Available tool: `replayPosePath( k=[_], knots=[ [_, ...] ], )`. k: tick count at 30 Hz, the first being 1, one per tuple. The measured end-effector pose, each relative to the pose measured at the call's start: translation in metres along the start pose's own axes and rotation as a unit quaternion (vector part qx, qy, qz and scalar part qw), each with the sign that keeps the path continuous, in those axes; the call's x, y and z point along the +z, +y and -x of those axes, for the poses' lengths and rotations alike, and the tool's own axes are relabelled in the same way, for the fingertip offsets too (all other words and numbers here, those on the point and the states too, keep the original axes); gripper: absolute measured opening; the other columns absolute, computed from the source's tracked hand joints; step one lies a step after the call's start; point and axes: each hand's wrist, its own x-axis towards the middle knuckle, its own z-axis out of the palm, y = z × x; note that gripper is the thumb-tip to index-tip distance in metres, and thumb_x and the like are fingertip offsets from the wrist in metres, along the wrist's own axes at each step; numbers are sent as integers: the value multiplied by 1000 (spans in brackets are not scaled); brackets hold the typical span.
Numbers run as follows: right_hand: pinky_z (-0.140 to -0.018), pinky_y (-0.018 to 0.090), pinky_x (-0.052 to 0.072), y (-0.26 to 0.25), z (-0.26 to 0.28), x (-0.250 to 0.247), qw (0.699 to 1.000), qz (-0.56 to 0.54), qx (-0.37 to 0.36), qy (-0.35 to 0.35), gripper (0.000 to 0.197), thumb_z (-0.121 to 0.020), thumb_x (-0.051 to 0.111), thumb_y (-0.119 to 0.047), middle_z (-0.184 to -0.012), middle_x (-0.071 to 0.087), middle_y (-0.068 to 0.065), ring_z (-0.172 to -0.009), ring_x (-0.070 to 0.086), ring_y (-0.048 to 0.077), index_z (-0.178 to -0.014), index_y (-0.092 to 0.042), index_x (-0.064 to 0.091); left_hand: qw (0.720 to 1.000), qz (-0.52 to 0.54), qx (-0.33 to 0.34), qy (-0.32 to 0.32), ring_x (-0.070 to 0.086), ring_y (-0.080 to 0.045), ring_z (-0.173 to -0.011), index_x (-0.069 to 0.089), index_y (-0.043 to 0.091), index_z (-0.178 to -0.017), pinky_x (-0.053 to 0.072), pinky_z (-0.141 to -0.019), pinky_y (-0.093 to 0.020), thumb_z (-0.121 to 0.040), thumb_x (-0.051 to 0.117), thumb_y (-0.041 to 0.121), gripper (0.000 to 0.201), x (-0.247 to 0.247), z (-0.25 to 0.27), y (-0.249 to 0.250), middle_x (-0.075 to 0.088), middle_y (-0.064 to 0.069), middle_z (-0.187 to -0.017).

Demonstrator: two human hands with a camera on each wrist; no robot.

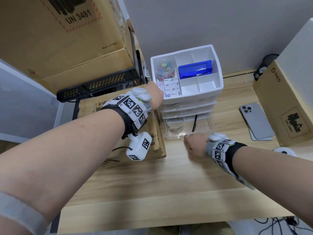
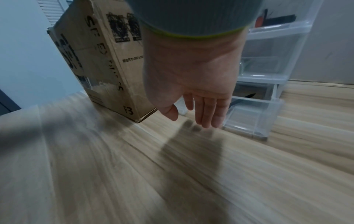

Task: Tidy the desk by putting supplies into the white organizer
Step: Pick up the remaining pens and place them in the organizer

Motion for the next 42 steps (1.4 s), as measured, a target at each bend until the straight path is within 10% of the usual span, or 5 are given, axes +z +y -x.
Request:
replayPosePath(
  k=[9, 12, 20, 28, 42],
  knots=[
    [-78, 36, 53, 5, -33, -27, 997, -54, 46, 19, 33, -82, 54, -32, -110, 63, 8, -91, 63, 29, -111, -17, 45, 999, 14, 15, -32, 47, -19, -75, 55, 7, -130, 25, -47, -26, -104, 37, 7, 32, -1, -1, 1, 58, -8, -121],
    [-80, 40, 55, 7, -45, -31, 996, -57, 59, 19, 29, -78, 53, -36, -104, 63, 5, -84, 61, 26, -102, -22, 44, 999, 27, 3, -17, 35, -14, -58, 53, 10, -129, 22, -46, -25, -104, 38, 20, 31, 3, -3, -3, 53, 2, -87],
    [-93, 41, 51, 7, -55, -44, 996, -34, 76, 22, 49, -84, 57, -36, -122, 63, 13, -110, 59, 33, -125, -10, 46, 998, 27, 10, -64, 42, -17, -71, 53, 9, -130, 21, -49, -26, -101, 39, 8, 32, -6, 1, 1, 44, -2, -80],
    [-93, 41, 46, 5, -61, -42, 994, -7, 102, 31, 52, -86, 57, -39, -125, 60, 14, -115, 52, 34, -127, -11, 45, 962, 256, -88, 35, 28, -8, -57, 51, 9, -130, 27, -49, -21, -103, 41, 22, 31, 14, -12, 2, 51, -6, -97],
    [-98, 43, 47, -2, -50, -48, 994, -25, 108, 24, 52, -85, 57, -40, -127, 59, 14, -118, 50, 34, -126, -10, 45, 1000, 6, 1, -17, 24, -20, -59, 47, 6, -137, 34, -63, -26, -103, 35, 8, 36, 5, -11, 2, 49, -13, -124]
  ],
)
